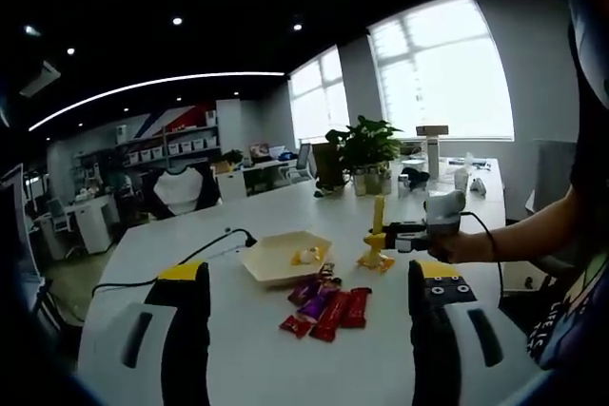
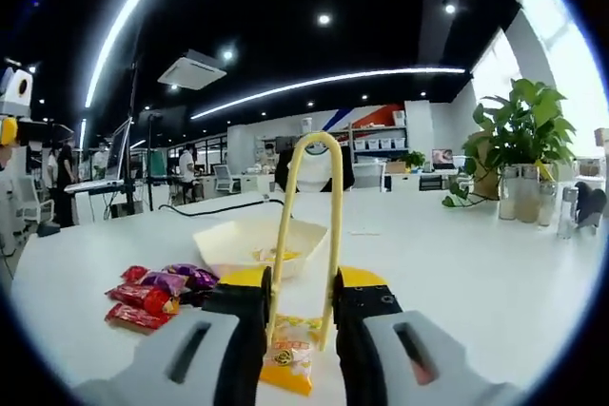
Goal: Place the target food into the container with the food tongs after gripping and lifting it, then release it inside without dropping or visibly crushing the food.
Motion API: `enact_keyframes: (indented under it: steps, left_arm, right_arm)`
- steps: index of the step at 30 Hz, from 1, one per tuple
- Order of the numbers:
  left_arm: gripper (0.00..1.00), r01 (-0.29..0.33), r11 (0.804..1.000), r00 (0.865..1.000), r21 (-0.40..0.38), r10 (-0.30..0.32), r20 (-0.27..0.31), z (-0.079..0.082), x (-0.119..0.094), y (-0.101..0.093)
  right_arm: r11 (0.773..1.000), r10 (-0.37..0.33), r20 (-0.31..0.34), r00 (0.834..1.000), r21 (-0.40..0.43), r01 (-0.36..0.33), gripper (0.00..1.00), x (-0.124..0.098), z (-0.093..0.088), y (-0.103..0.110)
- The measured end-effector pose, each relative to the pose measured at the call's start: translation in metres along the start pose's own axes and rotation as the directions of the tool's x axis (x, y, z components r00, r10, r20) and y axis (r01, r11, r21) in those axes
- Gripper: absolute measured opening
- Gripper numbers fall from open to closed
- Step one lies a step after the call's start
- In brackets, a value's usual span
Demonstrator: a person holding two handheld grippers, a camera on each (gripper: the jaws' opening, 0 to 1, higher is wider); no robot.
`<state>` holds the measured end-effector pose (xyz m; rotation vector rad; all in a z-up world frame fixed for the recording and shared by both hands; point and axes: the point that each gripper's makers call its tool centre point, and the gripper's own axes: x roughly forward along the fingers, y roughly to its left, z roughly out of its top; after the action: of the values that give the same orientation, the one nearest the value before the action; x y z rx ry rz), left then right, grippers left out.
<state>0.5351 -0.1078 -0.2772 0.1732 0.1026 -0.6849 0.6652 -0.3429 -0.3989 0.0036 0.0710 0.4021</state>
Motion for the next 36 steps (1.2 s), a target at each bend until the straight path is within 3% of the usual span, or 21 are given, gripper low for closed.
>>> enact_keyframes:
  steps: [1, 4, 7, 9, 13, 21, 22, 28, 30, 36]
  left_arm:
    - [0.91, -0.001, 1.000, 1.000, -0.001, 0.001, -0.001, 0.000, 0.000, 0.000]
    - [0.91, -0.001, 1.000, 1.000, -0.001, 0.001, -0.001, -0.001, 0.001, 0.000]
    - [0.91, -0.003, 1.000, 1.000, -0.006, 0.003, 0.004, 0.000, 0.001, 0.000]
    - [0.91, -0.004, 1.000, 1.000, -0.006, 0.004, 0.007, 0.001, 0.000, 0.000]
    - [0.91, 0.002, 1.000, 1.000, 0.002, -0.002, 0.005, 0.002, -0.001, 0.000]
    - [0.90, -0.006, 1.000, 1.000, 0.015, 0.005, 0.010, 0.006, -0.003, 0.005]
    - [0.90, -0.006, 1.000, 1.000, 0.015, 0.005, 0.010, 0.006, -0.003, 0.005]
    - [0.90, -0.001, 1.000, 1.000, 0.015, 0.001, 0.006, 0.003, -0.005, 0.004]
    - [0.90, -0.003, 1.000, 1.000, 0.016, 0.003, 0.005, 0.003, -0.005, 0.005]
    - [0.90, -0.019, 1.000, 1.000, 0.023, 0.019, 0.007, 0.005, -0.010, 0.010]
  right_arm:
    - [0.998, -0.003, -0.037, 0.999, -0.065, 0.000, 0.20, 0.001, -0.003, 0.001]
    - [0.998, -0.014, -0.076, 0.997, -0.056, 0.009, 0.17, 0.004, -0.003, 0.004]
    - [0.999, -0.013, -0.058, 0.998, -0.048, 0.010, 0.16, 0.003, -0.002, 0.005]
    - [0.999, -0.029, -0.047, 0.998, 0.017, 0.030, 0.15, 0.003, 0.000, 0.001]
    - [1.000, -0.006, -0.043, 0.999, -0.002, 0.006, 0.15, 0.003, 0.003, 0.013]
    - [0.999, 0.040, -0.007, 0.999, 0.017, -0.039, 0.15, 0.002, 0.028, 0.030]
    - [0.997, 0.072, -0.001, 0.997, 0.040, -0.072, 0.15, 0.003, 0.033, 0.036]
    - [0.997, 0.056, 0.015, 0.998, 0.044, -0.057, 0.15, 0.004, 0.050, 0.034]
    - [0.998, 0.069, 0.018, 0.997, 0.002, -0.069, 0.15, 0.004, 0.057, 0.038]
    - [0.994, 0.084, 0.075, 0.994, 0.071, -0.089, 0.15, 0.015, 0.078, 0.041]
